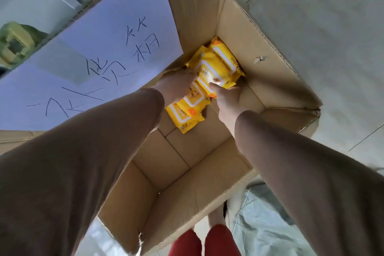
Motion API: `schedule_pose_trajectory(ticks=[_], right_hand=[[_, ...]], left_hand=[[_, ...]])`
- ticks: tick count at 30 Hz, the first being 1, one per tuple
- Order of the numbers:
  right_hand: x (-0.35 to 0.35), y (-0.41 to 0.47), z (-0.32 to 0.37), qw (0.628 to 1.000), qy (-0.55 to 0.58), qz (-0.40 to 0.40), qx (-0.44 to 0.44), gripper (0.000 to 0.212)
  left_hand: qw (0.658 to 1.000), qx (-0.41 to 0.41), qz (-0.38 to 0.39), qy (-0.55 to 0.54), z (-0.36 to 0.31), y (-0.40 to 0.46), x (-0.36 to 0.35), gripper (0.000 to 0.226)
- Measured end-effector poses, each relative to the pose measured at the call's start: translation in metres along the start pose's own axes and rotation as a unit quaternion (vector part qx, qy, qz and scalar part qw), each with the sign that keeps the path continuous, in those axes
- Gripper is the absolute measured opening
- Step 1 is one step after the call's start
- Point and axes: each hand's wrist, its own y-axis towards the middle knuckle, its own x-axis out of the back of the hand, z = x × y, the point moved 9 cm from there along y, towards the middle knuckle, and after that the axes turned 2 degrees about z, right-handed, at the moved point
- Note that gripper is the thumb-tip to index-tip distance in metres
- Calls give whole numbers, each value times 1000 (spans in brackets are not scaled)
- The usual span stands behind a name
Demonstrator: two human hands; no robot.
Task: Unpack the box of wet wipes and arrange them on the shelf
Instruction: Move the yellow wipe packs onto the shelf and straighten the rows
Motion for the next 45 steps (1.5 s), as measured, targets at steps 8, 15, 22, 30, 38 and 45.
schedule_pose_trajectory(ticks=[8, 15, 22, 30, 38, 45], right_hand=[[-19, 0, 3, 998, 40, 38, 44, 70], [9, -69, 17, 991, -25, 63, 117, 41], [42, -239, 61, 955, -154, 149, 203, 33], [13, -481, 135, 887, -215, 239, 332, 41], [-58, -669, 147, 827, -230, 309, 409, 33], [-153, -758, 159, 785, -257, 331, 456, 33]], left_hand=[[994, 18, 98, 40, 14, -15, -30, 85], [994, 101, 26, -37, 24, -95, -39, 53], [938, 153, -44, -309, 16, -266, 20, 39], [903, 170, -147, -365, 55, -503, 134, 48], [874, 123, -272, -384, 133, -713, 208, 32], [874, 144, -329, -326, 232, -810, 238, 34]])
